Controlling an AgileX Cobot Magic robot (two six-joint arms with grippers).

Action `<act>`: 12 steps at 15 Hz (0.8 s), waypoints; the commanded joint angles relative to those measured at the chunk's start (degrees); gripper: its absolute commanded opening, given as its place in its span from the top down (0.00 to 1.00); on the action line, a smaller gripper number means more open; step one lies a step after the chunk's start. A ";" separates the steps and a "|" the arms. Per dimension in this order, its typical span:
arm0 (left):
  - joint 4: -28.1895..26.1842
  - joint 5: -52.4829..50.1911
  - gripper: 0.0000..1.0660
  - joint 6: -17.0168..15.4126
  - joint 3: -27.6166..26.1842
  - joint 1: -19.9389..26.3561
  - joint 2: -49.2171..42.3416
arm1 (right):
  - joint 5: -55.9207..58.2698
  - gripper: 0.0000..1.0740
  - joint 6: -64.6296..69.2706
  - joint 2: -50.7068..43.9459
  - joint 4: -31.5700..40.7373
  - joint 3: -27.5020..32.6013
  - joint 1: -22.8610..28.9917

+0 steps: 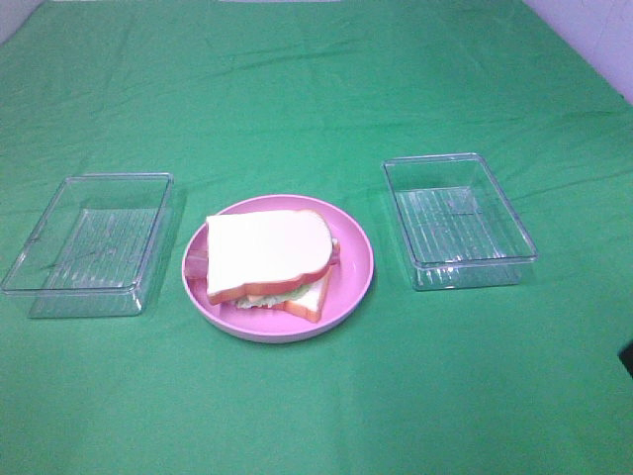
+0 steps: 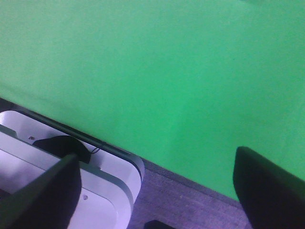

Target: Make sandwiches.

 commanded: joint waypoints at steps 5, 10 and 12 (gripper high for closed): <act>-0.86 -0.57 0.23 0.11 0.11 -0.11 -1.26 | -0.63 0.25 -3.90 -32.72 -0.46 10.20 -0.11; -0.80 -0.57 0.23 0.11 0.11 -0.11 -1.26 | -0.63 0.25 -4.18 -44.58 -0.40 10.20 -0.11; -0.80 -0.57 0.23 0.11 0.11 -0.11 -1.26 | -0.63 0.25 -4.18 -44.86 -0.40 10.20 -0.11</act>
